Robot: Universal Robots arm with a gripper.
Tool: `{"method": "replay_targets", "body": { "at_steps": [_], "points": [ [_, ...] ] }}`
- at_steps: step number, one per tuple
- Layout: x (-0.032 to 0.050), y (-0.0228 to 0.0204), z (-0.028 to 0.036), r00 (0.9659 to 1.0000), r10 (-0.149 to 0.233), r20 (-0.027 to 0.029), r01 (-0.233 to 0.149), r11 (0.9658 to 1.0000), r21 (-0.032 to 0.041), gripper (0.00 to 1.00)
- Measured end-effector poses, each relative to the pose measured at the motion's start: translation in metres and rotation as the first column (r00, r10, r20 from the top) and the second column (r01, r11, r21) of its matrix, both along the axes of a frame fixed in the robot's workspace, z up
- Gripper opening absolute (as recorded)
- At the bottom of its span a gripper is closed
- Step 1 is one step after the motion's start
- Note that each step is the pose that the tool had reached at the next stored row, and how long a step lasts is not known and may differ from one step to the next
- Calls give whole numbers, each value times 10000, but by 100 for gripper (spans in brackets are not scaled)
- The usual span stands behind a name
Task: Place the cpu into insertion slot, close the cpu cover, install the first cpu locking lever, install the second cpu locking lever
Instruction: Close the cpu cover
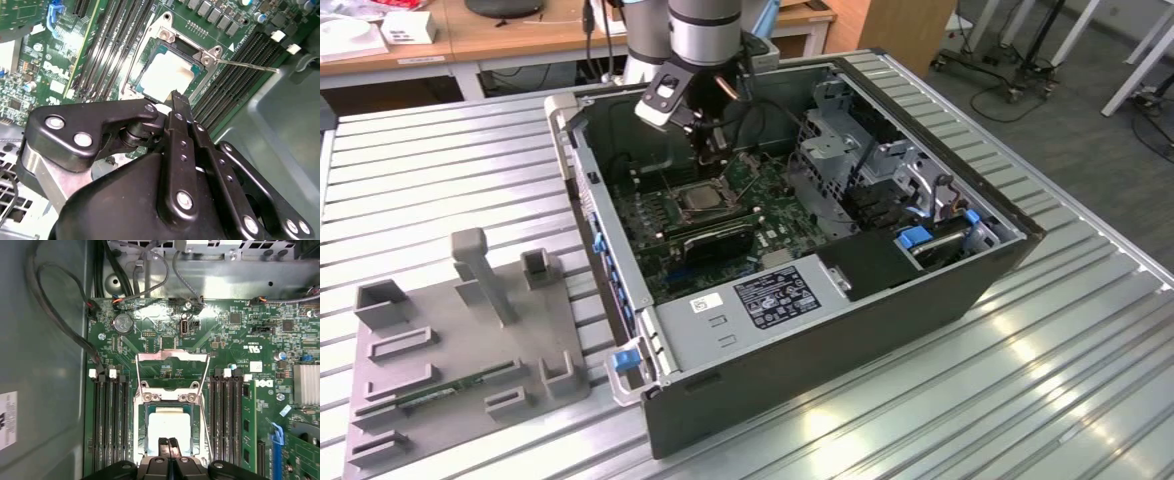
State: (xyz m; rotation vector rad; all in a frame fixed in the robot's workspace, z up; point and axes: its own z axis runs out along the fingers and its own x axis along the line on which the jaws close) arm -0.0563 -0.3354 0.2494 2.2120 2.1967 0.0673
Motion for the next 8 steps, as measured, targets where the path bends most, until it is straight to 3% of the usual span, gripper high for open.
{"method": "replay_targets", "body": {
  "at_steps": [6,8],
  "points": [
    [0,0,200,10000,0,0,0,10000,1,11],
    [0,0,235,10000,1,-2,-1,10000,-2,11]
  ]
}}
